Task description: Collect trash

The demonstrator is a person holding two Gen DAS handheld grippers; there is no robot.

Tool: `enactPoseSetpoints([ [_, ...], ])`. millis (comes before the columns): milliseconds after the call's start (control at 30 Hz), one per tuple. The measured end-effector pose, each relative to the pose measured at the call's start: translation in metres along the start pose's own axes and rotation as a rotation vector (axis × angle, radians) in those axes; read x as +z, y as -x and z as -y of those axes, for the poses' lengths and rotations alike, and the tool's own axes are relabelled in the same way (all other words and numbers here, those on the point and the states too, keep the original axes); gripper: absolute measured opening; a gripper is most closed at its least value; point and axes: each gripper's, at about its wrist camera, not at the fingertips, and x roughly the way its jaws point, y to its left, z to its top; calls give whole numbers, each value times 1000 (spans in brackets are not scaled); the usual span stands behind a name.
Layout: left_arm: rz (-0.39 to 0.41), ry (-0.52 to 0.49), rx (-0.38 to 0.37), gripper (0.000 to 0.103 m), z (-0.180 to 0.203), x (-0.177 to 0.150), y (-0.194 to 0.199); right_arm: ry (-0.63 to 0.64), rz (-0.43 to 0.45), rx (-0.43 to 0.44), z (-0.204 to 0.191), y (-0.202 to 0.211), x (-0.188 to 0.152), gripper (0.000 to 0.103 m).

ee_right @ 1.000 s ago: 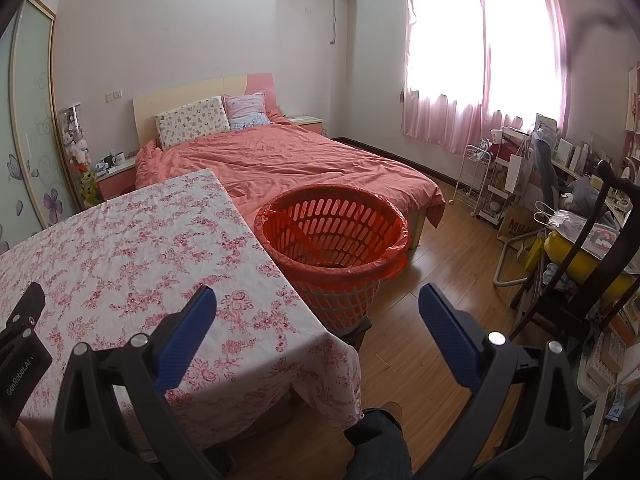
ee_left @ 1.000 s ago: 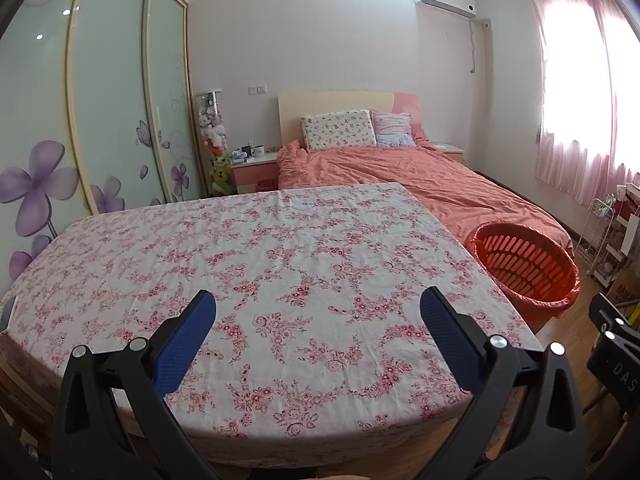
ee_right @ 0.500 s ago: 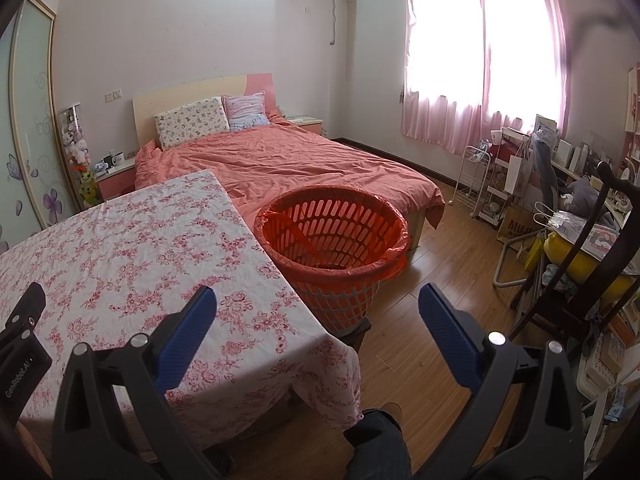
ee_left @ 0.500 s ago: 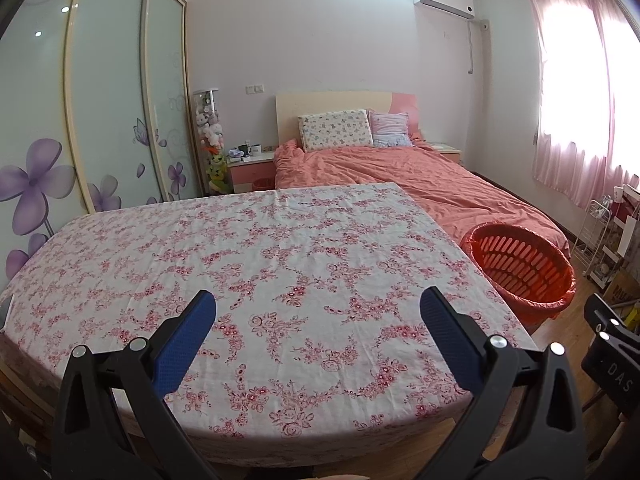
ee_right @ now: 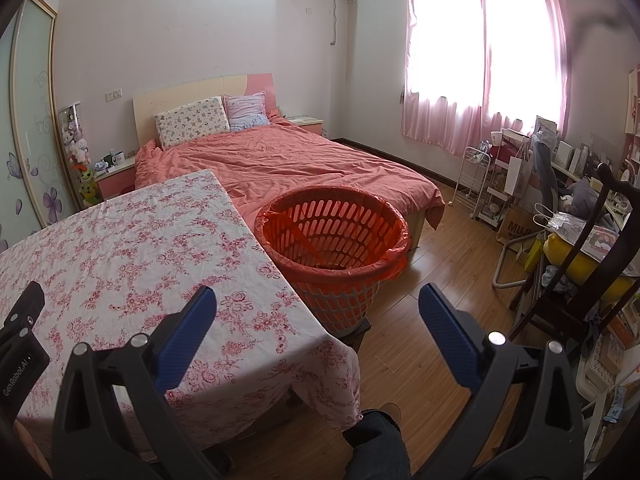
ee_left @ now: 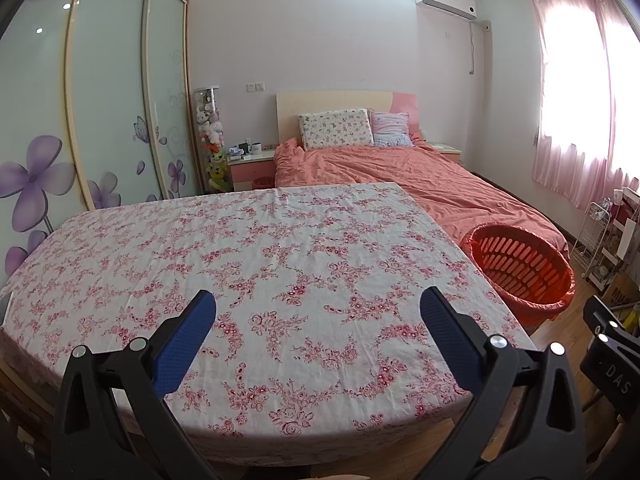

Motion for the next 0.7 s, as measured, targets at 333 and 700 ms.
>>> enactPoseSetpoints([
  [333,0,1,0,101,0,0,0,1,0,0,0,0,1,99],
  [700,-3,0,-2,101,1,0,0,2,0,0,0,-1,1,99],
])
